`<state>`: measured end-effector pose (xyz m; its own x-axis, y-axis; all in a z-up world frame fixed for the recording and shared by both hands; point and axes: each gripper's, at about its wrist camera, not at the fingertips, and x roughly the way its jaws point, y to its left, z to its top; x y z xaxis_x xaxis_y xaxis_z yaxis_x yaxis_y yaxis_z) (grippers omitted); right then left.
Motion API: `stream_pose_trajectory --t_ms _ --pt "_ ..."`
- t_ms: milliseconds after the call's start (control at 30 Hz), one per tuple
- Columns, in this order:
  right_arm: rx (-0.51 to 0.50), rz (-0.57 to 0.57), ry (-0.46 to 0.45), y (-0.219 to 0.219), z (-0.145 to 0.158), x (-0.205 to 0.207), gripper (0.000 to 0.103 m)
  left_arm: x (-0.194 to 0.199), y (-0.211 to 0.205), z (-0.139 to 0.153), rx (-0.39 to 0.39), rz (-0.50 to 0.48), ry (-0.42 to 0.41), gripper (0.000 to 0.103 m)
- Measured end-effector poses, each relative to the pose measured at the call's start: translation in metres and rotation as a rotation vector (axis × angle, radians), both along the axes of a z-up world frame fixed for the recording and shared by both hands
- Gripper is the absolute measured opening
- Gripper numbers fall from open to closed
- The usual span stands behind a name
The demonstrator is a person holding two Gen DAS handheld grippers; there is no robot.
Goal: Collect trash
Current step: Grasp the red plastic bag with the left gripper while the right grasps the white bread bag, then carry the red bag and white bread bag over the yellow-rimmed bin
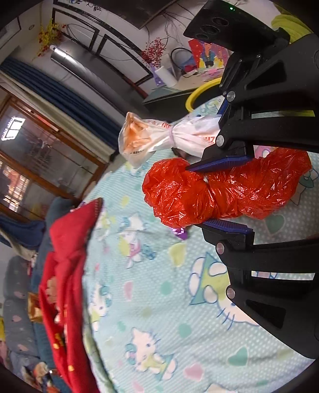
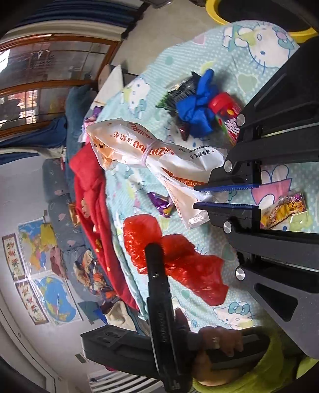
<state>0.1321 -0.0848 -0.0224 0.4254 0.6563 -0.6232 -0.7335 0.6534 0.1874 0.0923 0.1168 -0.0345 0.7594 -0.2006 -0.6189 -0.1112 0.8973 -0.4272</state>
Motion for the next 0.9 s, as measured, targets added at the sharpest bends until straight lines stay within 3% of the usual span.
stream_pose_trajectory --t_ms 367,900 --pt "-0.005 -0.029 -0.076 -0.029 0.021 -0.004 0.008 0.001 -0.025 0.023 0.057 -0.015 -0.074 0.028" --pt "0.002 -0.207 -0.115 -0.101 0.036 0.004 0.008 0.018 -0.084 0.038 0.094 -0.109 -0.136 0.028"
